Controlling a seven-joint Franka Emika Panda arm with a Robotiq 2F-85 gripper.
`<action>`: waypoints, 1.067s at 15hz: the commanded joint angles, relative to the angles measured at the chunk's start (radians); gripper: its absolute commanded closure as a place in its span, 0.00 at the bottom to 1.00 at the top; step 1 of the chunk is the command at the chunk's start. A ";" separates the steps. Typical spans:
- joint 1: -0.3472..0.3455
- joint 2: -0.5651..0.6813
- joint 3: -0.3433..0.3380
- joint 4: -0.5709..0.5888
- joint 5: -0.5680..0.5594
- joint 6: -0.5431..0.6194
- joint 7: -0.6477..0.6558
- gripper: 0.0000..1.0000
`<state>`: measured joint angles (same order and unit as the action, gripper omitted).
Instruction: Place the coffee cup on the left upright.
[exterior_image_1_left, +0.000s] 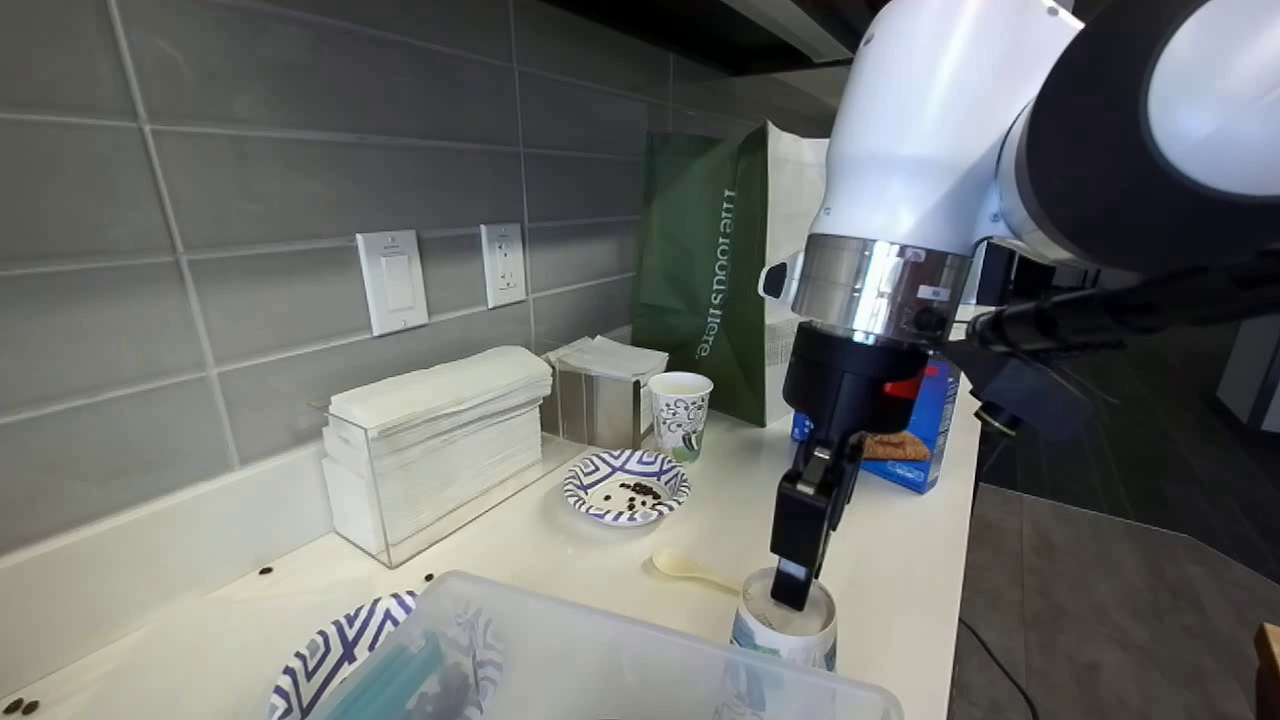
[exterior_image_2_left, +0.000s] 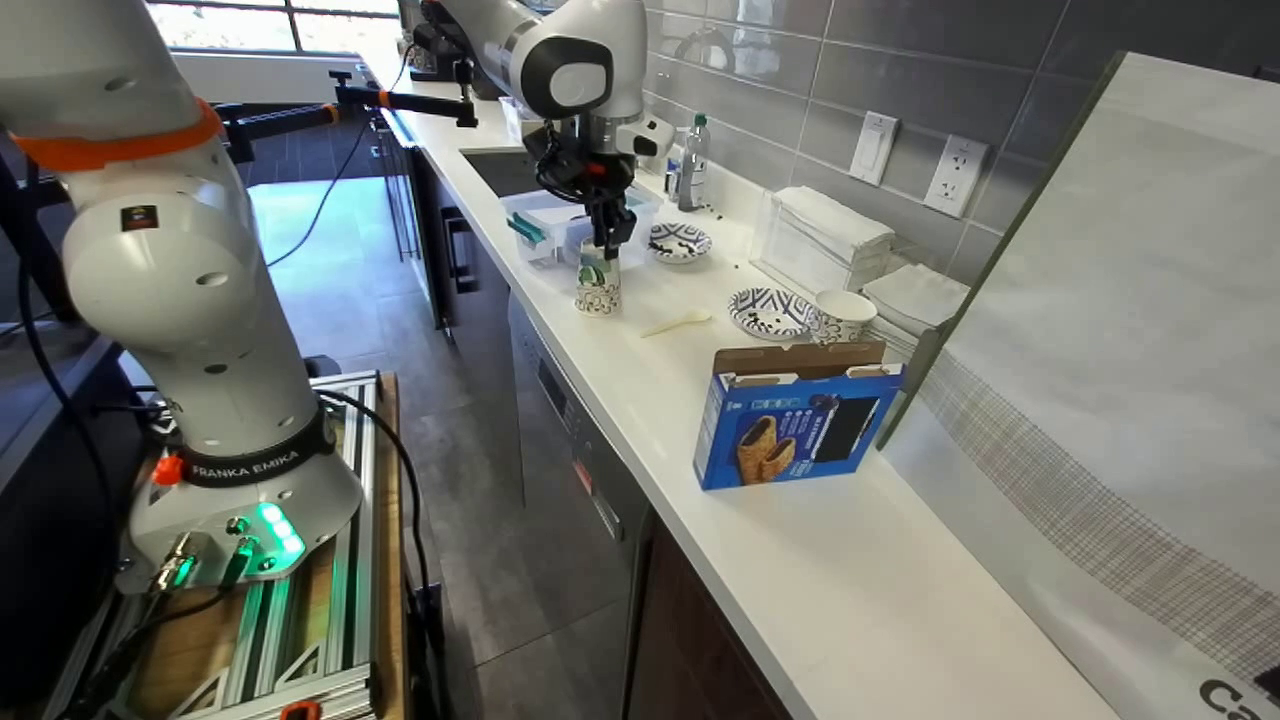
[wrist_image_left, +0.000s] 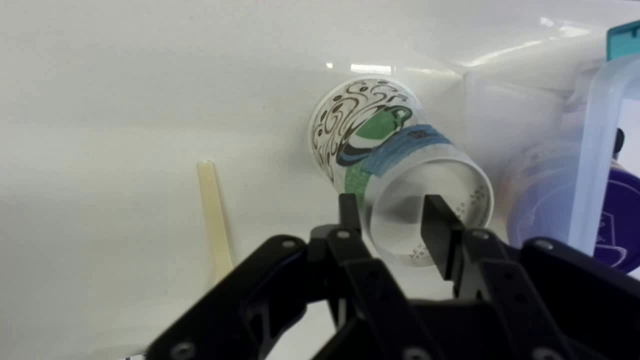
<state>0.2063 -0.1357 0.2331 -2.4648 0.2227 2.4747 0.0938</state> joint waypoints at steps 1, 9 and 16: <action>0.012 0.009 -0.013 -0.005 0.028 0.021 -0.020 0.87; -0.050 -0.088 -0.013 0.021 -0.148 -0.008 0.159 0.99; -0.154 -0.121 0.083 0.053 -0.659 -0.103 0.419 0.99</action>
<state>0.0939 -0.2480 0.2599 -2.4257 -0.2611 2.4348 0.4064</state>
